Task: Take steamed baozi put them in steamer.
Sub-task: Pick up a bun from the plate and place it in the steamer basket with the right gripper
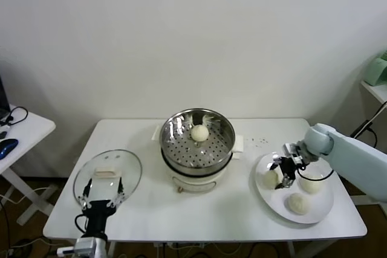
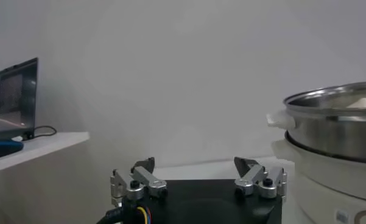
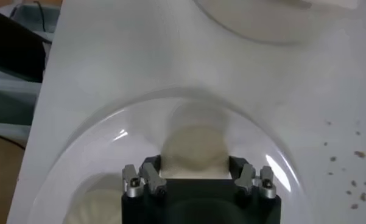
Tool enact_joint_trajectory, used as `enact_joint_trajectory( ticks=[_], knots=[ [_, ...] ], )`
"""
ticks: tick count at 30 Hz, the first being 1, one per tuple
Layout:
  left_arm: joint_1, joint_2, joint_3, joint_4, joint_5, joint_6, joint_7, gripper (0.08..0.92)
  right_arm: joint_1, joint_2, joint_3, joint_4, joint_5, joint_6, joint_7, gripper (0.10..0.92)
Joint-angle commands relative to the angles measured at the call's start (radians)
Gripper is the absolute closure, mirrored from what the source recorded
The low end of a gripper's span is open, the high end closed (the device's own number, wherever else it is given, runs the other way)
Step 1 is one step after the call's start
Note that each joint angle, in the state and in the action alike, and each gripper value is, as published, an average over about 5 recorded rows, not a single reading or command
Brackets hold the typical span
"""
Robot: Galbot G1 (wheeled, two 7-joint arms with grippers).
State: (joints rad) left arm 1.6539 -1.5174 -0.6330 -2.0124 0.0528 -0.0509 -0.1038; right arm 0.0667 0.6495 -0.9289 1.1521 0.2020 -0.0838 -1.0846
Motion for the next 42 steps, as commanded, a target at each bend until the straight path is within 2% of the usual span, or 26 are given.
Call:
enact_joint_trajectory(
  ticks=[1,8,18,30,42],
  knots=[
    [0.001,-0.003,0.006,-0.004,0.006,0.001,0.001,0.177,0.254,-0.049,-0.152,0.022,0.236,-0.034,0.009,0.315],
    [0.000,-0.004,0.024,-0.022,0.012,0.003,0.003,0.177,0.610,0.007,-0.415,-0.013,0.452,-0.049,0.005,0.313],
    [-0.009,-0.011,0.082,-0.032,0.062,0.001,-0.001,0.177,0.777,0.295,-0.539,-0.049,0.679,-0.098,0.012,0.313],
    [-0.016,-0.007,0.078,-0.042,0.070,0.004,-0.001,0.177,0.605,0.613,-0.517,-0.110,0.705,-0.132,0.066,0.313],
    [-0.028,-0.016,0.060,-0.036,0.034,0.019,-0.004,0.177,0.463,0.733,-0.511,-0.231,0.648,-0.120,0.068,0.313]
  ],
)
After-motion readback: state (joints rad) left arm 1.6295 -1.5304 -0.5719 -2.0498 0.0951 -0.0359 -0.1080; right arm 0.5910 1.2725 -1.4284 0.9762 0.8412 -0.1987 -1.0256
